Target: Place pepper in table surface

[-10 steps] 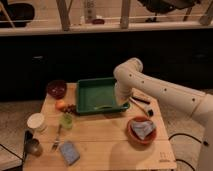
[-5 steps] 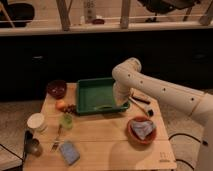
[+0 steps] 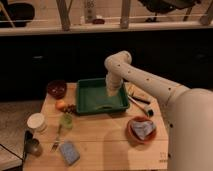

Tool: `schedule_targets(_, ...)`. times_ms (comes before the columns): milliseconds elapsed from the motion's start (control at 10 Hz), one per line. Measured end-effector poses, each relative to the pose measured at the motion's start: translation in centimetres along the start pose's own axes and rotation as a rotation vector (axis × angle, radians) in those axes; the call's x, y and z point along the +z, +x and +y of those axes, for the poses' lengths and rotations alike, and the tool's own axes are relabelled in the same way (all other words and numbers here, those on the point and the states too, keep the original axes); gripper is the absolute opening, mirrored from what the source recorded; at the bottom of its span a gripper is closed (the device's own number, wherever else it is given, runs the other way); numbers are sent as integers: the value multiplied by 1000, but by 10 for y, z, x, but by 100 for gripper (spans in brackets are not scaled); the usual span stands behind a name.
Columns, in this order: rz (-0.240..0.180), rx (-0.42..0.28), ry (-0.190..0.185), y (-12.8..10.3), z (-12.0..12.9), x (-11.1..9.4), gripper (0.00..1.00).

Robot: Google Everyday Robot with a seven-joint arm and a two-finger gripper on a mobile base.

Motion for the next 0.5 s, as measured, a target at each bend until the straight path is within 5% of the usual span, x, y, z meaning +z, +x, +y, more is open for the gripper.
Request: schedule_targets(500, -14, 68, 14, -9, -8, 21, 80)
